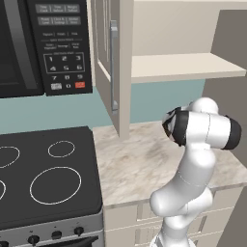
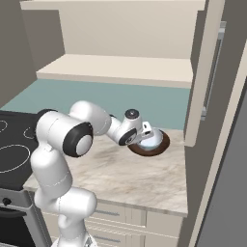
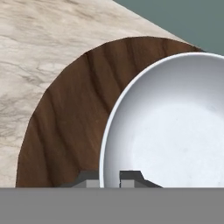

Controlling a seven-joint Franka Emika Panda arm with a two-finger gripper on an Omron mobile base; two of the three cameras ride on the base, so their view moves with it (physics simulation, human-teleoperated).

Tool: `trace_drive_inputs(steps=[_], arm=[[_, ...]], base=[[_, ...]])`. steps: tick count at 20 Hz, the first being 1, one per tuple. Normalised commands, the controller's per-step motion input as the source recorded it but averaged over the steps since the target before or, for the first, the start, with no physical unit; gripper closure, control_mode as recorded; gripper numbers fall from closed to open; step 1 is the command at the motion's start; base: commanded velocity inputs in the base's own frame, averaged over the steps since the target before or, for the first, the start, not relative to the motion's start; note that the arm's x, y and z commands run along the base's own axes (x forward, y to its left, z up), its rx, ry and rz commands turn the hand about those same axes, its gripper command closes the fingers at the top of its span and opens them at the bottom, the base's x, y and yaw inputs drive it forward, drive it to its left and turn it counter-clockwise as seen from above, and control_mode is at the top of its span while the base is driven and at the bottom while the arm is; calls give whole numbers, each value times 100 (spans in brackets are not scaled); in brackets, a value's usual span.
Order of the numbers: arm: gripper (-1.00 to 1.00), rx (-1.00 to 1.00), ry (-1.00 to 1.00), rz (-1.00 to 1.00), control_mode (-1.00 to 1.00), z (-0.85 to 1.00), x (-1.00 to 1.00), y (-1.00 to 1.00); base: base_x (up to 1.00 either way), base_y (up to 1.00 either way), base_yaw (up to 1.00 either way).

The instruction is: Pick up the bowls on the counter and stack them on top of one another in the open cabinet. Place the smaller bowl on top of the larger bowl.

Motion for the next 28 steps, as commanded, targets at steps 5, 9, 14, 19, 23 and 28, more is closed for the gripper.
trace_drive_inputs(steps=[5, 9, 14, 19, 23, 28], arm=[[100, 0, 0, 5, -100, -11, 9, 0], [-100, 0, 0, 4, -100, -8, 6, 0], [-100, 0, 0, 4, -100, 1, 1, -4], [-100, 0, -2, 1, -100, 19, 0, 0], [-100, 0, -1, 0, -100, 27, -6, 0], [-100, -1, 0, 0, -100, 19, -18, 7]], base=[[0, 0, 0], [0, 0, 0], [0, 0, 0], [0, 0, 0], [0, 0, 0], [0, 0, 0]])
